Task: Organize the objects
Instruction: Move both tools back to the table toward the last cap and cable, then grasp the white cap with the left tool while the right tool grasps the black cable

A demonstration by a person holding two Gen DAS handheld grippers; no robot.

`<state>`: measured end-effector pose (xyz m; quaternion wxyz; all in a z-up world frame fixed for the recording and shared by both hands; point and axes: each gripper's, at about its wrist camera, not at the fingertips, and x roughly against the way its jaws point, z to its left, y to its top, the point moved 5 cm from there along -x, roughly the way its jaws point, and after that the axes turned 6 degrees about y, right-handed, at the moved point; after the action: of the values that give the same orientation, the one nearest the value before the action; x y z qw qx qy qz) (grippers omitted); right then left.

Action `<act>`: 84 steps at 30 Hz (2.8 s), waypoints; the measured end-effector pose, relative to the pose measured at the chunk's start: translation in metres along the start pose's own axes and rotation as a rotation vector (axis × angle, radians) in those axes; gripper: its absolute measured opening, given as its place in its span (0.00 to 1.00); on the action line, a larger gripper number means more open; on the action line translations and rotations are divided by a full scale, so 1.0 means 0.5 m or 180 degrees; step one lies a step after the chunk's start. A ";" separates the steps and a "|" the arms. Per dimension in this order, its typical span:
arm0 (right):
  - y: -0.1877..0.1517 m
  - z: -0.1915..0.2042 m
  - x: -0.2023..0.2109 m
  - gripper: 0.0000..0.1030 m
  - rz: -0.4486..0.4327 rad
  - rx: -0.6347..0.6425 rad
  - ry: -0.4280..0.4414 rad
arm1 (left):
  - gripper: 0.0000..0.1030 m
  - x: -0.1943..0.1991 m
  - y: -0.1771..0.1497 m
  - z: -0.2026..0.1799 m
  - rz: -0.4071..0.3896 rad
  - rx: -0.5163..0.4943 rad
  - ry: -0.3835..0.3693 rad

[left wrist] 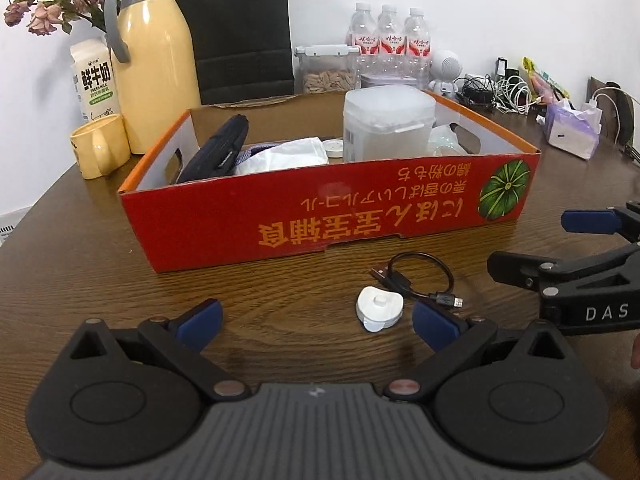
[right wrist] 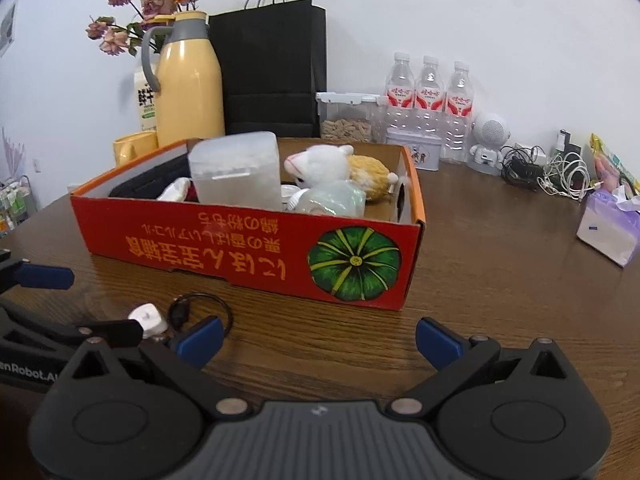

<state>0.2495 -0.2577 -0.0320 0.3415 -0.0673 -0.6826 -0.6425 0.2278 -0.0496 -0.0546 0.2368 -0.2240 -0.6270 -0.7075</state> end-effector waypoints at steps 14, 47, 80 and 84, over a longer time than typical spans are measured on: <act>-0.001 -0.006 -0.004 1.00 -0.0011 -0.0053 -0.0047 | 0.61 -0.015 0.000 -0.023 0.0024 -0.0046 -0.0168; -0.005 0.069 0.006 0.85 -0.0065 0.0262 0.0290 | 0.26 0.030 -0.014 0.128 -0.0403 0.0308 0.0246; 0.018 0.181 -0.054 0.11 0.0152 0.0436 0.0649 | 0.26 0.029 -0.022 0.142 -0.0415 0.0423 0.0151; 0.028 0.181 -0.034 0.11 0.0060 0.0445 0.0664 | 0.26 0.038 -0.017 0.145 -0.0458 0.0446 0.0219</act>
<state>0.2355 -0.1658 -0.0247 0.4205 0.0175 -0.6859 -0.5936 0.2093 0.0221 -0.0414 0.2218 -0.1368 -0.6809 -0.6844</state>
